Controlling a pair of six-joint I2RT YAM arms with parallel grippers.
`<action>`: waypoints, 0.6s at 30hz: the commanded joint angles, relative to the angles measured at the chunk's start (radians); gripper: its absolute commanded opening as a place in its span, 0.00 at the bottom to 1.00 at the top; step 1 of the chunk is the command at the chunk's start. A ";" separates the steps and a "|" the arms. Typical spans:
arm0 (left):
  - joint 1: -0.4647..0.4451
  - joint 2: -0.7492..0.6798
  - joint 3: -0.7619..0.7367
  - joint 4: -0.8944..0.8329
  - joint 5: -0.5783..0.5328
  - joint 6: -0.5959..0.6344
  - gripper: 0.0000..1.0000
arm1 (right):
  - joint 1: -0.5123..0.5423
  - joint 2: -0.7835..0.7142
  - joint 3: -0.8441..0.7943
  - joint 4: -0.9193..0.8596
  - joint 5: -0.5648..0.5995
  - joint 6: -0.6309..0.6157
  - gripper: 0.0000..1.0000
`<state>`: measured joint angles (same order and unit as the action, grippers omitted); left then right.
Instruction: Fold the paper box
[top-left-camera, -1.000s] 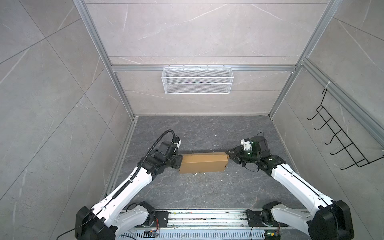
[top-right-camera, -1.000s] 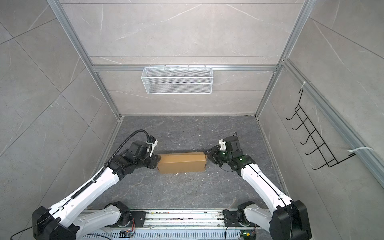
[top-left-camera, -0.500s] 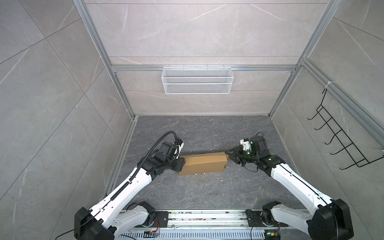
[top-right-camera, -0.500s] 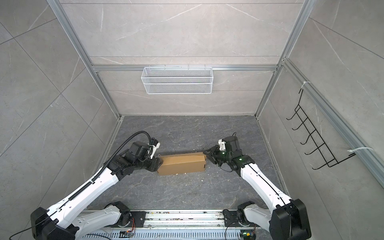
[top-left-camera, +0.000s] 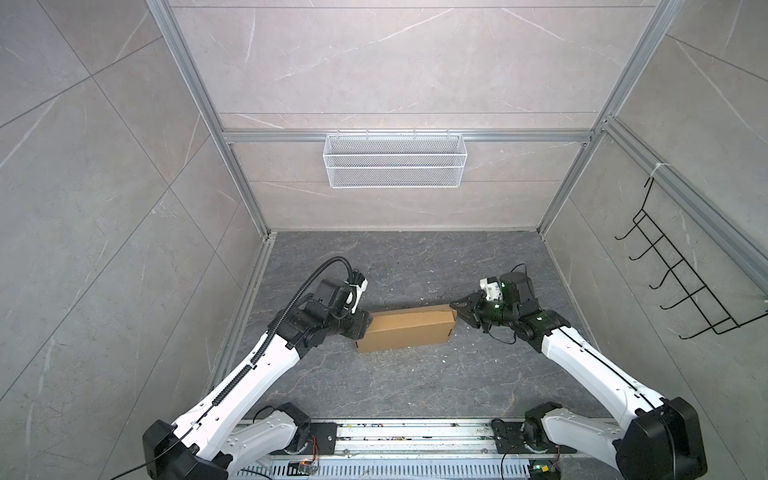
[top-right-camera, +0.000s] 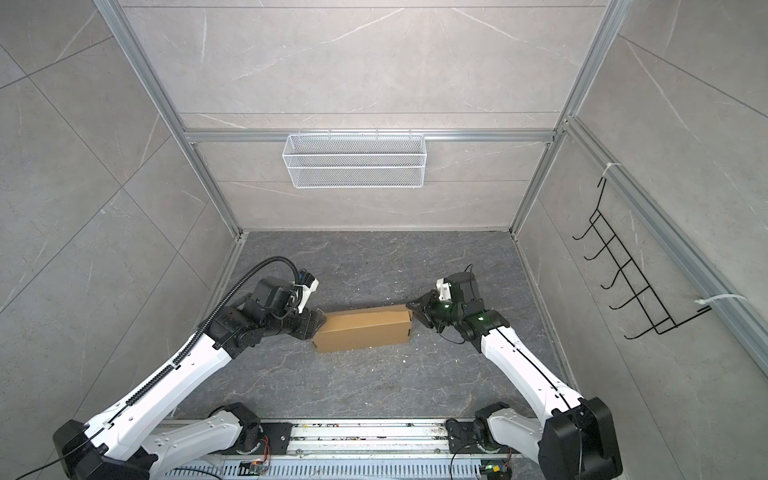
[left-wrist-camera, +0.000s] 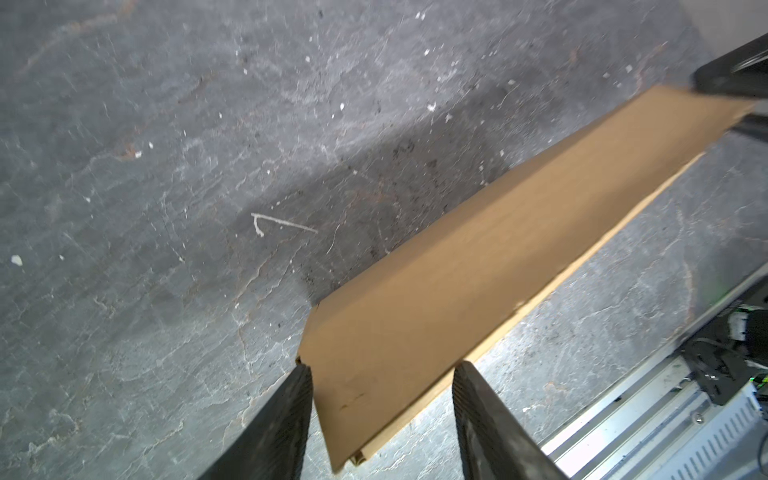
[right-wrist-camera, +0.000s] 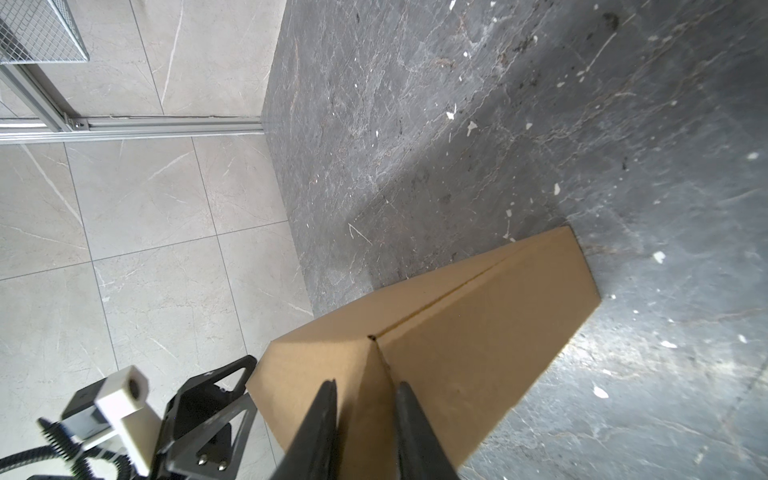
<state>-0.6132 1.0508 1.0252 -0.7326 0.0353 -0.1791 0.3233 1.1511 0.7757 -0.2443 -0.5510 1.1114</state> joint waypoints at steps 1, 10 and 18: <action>-0.003 -0.037 0.044 0.003 0.036 -0.025 0.58 | 0.014 0.035 -0.045 -0.125 0.005 0.008 0.27; 0.080 -0.056 0.081 -0.016 0.109 -0.132 0.59 | 0.014 0.036 -0.044 -0.124 0.007 0.008 0.27; 0.452 -0.029 0.042 -0.030 0.556 -0.380 0.51 | 0.015 0.038 -0.043 -0.123 0.007 0.008 0.27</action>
<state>-0.2279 1.0210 1.0714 -0.7403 0.3756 -0.4259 0.3233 1.1522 0.7757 -0.2443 -0.5571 1.1118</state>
